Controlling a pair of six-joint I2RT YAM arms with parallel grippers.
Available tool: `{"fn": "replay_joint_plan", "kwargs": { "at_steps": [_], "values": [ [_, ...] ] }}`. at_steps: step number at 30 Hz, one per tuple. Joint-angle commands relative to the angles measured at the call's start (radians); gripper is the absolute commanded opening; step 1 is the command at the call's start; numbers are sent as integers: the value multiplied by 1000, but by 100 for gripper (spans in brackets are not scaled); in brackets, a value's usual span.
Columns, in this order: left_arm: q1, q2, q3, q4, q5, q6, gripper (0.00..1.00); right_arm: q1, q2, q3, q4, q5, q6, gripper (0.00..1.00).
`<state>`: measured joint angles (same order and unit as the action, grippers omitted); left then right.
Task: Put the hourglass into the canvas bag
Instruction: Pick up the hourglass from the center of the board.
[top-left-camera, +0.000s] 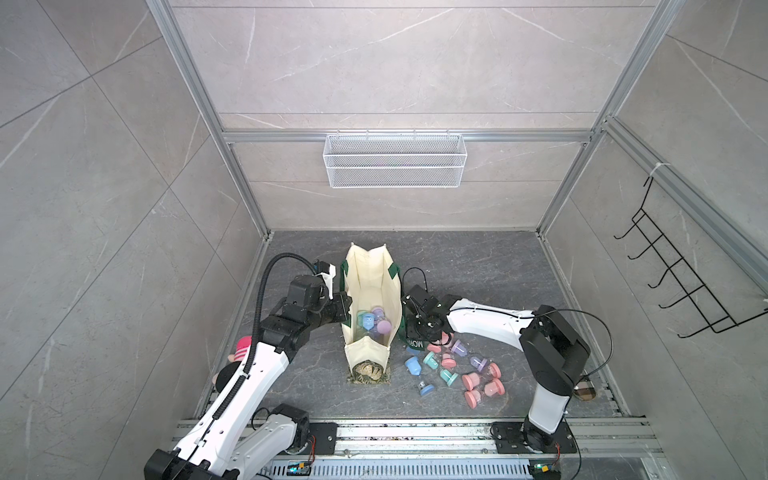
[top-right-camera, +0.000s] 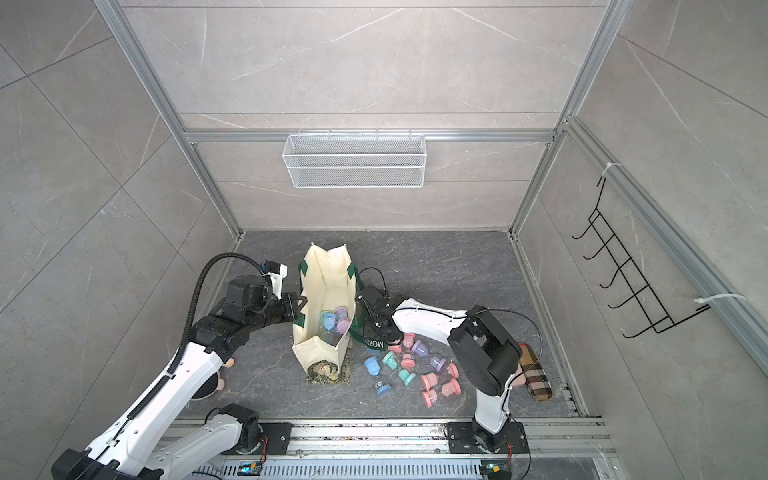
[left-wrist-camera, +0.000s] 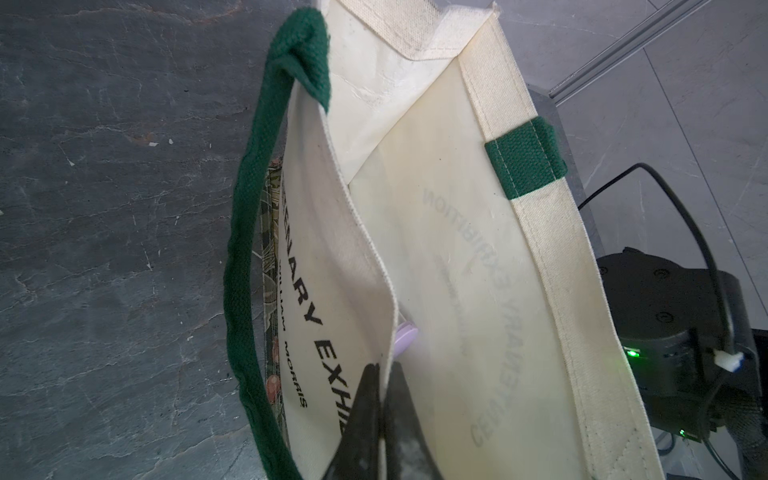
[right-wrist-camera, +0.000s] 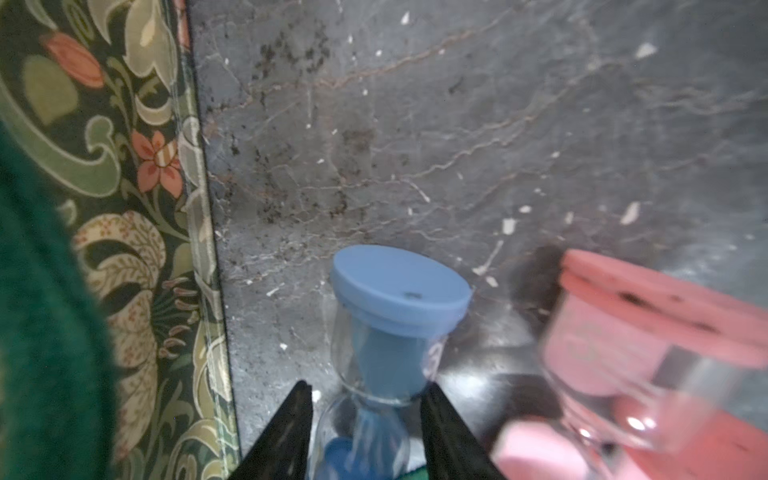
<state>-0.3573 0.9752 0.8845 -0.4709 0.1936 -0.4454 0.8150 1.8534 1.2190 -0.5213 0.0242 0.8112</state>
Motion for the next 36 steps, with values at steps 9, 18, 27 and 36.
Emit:
{"fn": "replay_joint_plan", "kwargs": {
  "at_steps": [9,18,27,36],
  "values": [
    [6,26,2,-9,16,10,0,-22,127,43,-52,66,34,38],
    [6,22,4,-5,31,9,0,-60,59,8,-11,54,43,12],
    [7,20,2,-3,31,8,0,-61,-103,21,11,100,-5,0],
    [6,20,2,-8,25,10,0,-65,-246,14,-27,160,-24,0]
  ]
}}
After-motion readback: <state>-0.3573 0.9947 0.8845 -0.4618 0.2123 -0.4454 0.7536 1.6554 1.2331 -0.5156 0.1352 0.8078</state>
